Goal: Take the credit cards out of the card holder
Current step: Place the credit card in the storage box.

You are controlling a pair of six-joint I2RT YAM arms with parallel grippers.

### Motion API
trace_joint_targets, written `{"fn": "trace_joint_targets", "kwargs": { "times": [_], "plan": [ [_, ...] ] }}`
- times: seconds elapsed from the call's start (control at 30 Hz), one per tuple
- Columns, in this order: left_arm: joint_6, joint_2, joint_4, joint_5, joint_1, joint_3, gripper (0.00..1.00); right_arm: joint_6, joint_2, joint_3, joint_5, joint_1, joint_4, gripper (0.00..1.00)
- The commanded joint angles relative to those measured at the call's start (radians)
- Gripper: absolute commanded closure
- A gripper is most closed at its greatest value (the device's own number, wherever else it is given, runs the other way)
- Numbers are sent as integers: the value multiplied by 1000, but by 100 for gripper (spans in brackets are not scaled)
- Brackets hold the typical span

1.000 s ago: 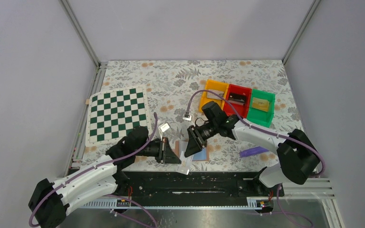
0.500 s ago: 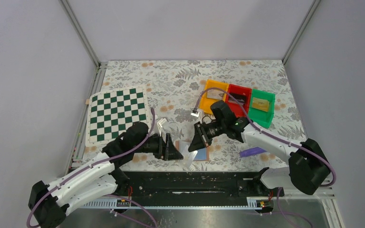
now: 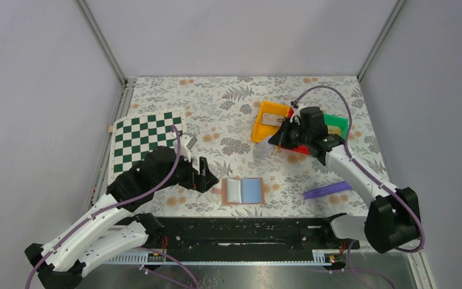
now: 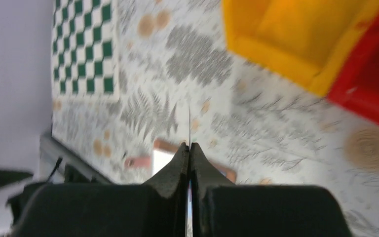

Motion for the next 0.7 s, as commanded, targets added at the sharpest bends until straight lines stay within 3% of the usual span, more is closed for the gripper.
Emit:
{"fn": "trace_joint_targets", "kwargs": {
  "times": [0.0,0.3,0.67],
  "plan": [
    [58,-34,-49,-150,3,-25,1,76,94,133,287,-64,42,100],
    [54,-49,-67,-171,2,-27,1,160,370,352,401,-111,98,100],
    [53,-64,-63,-165,0,-32,1,252,631,540,382,-123,144,100]
  ]
}}
